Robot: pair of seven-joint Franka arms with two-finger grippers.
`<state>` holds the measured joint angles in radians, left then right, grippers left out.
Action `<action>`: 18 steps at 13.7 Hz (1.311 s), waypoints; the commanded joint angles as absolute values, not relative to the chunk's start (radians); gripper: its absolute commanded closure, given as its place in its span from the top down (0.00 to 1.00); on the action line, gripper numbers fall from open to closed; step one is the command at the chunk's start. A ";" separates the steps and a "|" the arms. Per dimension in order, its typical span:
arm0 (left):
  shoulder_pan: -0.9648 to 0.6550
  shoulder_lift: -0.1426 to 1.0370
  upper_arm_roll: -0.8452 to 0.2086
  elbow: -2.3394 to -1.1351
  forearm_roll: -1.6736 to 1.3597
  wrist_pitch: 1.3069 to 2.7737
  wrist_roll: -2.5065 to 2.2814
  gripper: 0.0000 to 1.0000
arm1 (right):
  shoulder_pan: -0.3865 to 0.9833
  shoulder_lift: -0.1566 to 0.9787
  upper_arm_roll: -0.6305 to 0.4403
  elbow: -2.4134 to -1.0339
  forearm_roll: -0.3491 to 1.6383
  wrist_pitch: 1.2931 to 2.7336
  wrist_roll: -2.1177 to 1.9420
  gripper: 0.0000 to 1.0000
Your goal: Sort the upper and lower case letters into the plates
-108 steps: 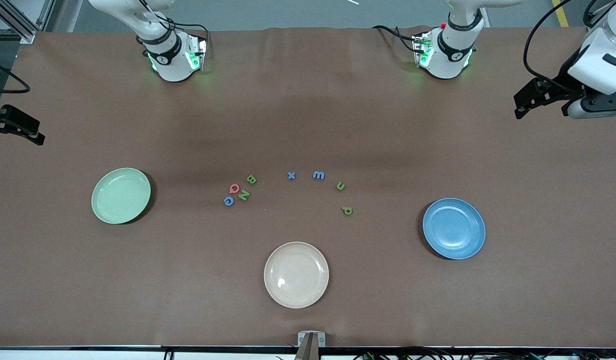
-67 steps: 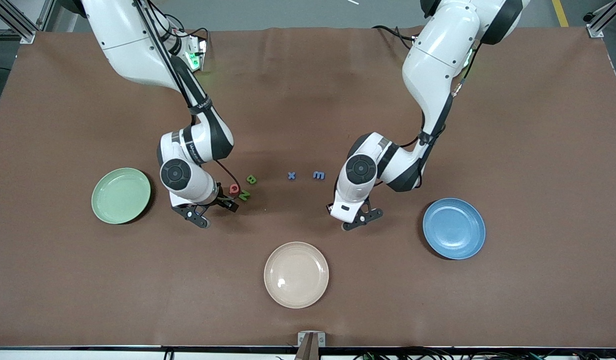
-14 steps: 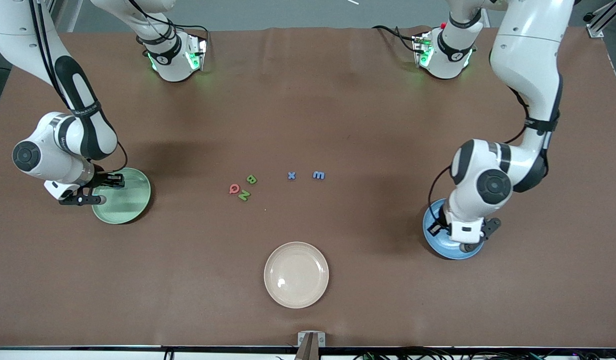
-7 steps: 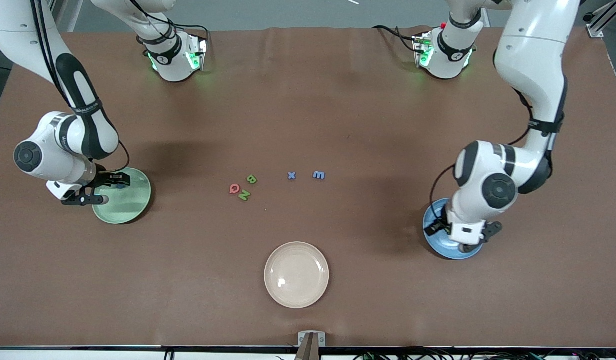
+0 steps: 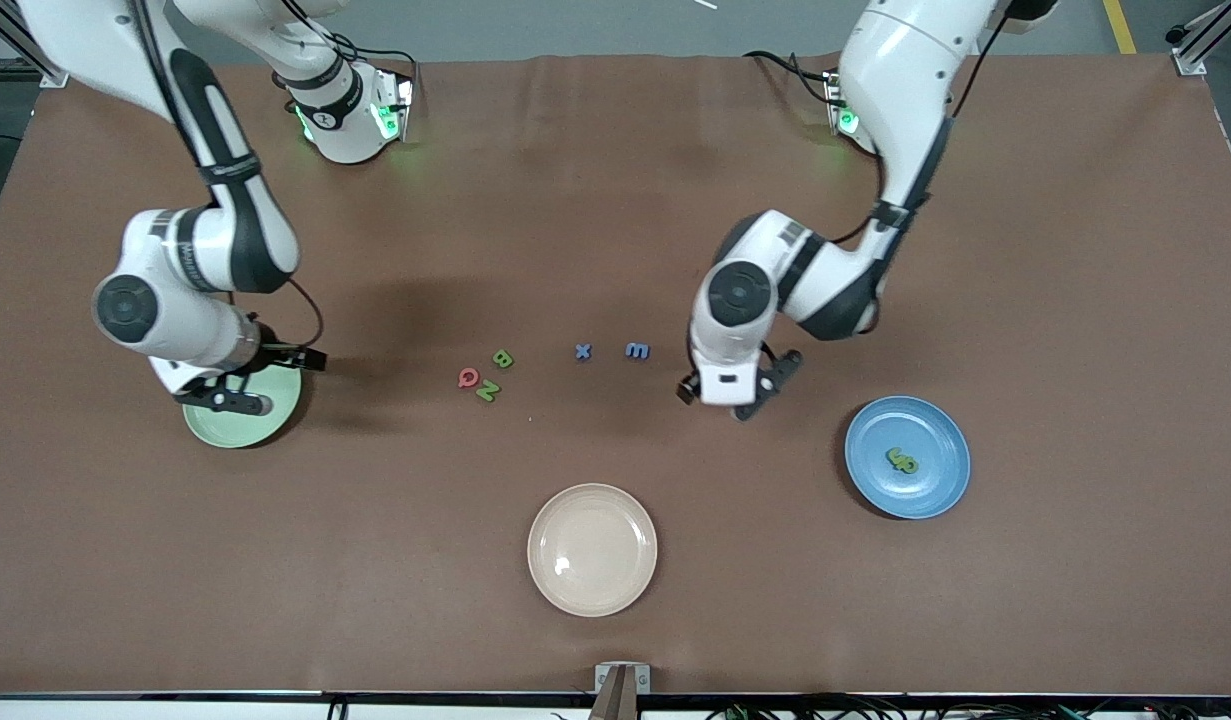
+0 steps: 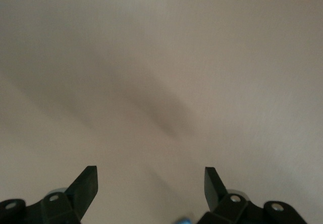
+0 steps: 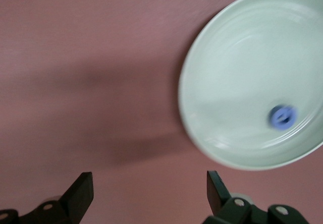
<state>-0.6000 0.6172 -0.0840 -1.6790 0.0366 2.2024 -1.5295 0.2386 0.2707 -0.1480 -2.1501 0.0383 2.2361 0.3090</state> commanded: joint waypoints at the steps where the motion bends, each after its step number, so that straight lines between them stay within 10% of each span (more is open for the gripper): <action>1: -0.659 0.667 -0.075 -1.664 0.037 2.271 -1.696 0.91 | 0.348 0.267 -0.153 -2.145 0.084 2.241 0.503 0.99; 18: -0.747 0.750 -0.077 -1.664 0.040 2.407 -1.905 0.32 | 0.580 0.514 -0.156 -2.023 0.282 2.394 0.620 0.99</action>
<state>-0.7356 0.7387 -0.0840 -1.6741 0.0366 2.4044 -1.9090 0.5622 0.4927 -0.1438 -2.0314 0.2732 2.3781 0.6166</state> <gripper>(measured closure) 0.568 0.009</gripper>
